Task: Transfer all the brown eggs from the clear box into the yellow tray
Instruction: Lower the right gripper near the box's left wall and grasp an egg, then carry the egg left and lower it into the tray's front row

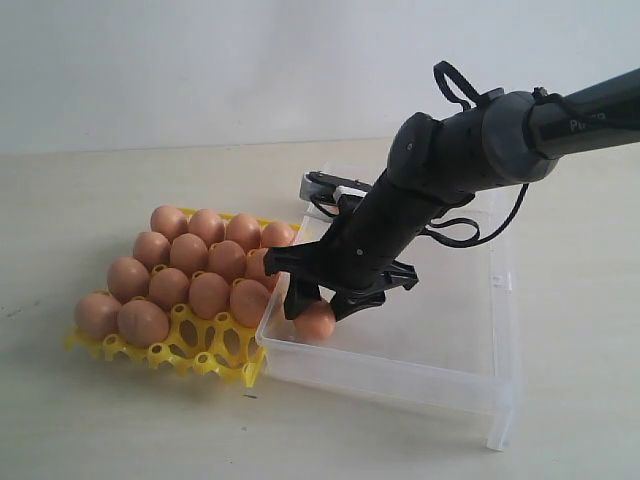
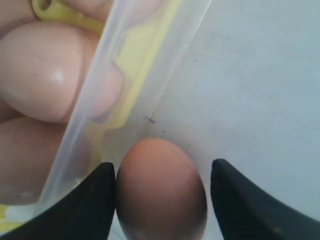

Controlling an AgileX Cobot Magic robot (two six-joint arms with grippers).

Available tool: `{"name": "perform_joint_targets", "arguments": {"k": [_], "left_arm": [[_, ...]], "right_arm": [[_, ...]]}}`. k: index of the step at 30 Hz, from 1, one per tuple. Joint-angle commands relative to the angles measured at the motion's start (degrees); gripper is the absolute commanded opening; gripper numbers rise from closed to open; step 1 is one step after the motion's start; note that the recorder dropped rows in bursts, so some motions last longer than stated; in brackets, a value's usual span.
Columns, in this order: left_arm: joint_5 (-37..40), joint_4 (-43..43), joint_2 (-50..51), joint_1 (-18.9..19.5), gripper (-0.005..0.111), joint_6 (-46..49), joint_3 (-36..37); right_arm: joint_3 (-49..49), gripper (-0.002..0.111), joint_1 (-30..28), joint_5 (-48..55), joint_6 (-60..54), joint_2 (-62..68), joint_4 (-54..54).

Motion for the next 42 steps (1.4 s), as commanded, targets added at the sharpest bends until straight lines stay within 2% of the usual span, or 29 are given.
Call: {"name": "perform_joint_targets", "arguments": {"k": [1,8,10,12,13,18,23,27,28,31,37,42], "left_arm": [[-0.79,-0.38,-0.32,0.07,0.0,-0.25,-0.23],[-0.79,-0.38,-0.32,0.07,0.0,-0.25,-0.23],[-0.79,-0.38,-0.32,0.07,0.0,-0.25,-0.23],[-0.79,-0.38,-0.32,0.07,0.0,-0.25,-0.23],[-0.79,-0.38,-0.32,0.07,0.0,-0.25,-0.23],[-0.79,-0.38,-0.32,0.07,0.0,-0.25,-0.23],[-0.79,-0.38,-0.32,0.07,0.0,-0.25,-0.23],[-0.79,-0.38,-0.32,0.07,0.0,-0.25,-0.23],[-0.79,-0.38,-0.32,0.07,0.0,-0.25,-0.23],[-0.79,-0.38,-0.32,0.07,0.0,-0.25,-0.23],[-0.79,-0.38,-0.32,0.07,0.0,-0.25,-0.23],[-0.79,-0.38,-0.32,0.07,0.0,-0.25,-0.23]], "right_arm": [[-0.09,0.056,0.23,-1.54,-1.69,-0.12,0.18],[-0.09,0.053,0.23,-2.63,-3.18,-0.12,0.06],[-0.09,0.04,0.23,-2.87,-4.05,-0.12,0.06],[-0.09,0.019,0.23,-3.11,-5.54,-0.12,0.06],[-0.09,0.0,0.5,-3.64,-7.3,-0.12,-0.23],[0.39,0.0,0.49,-5.88,-7.99,-2.42,-3.01],[9.73,0.0,1.02,-21.03,-8.13,-14.55,-3.14],[16.46,0.0,6.59,-35.3,-8.02,-21.29,-3.14],[17.78,0.0,9.16,-41.03,-8.02,-21.96,-3.14],[18.72,0.0,13.87,-49.16,-8.02,-21.62,-3.61],[18.82,0.0,21.84,-60.52,-7.24,-18.76,-10.48],[18.82,0.0,24.52,-66.19,-1.67,-15.31,-19.67]]}}
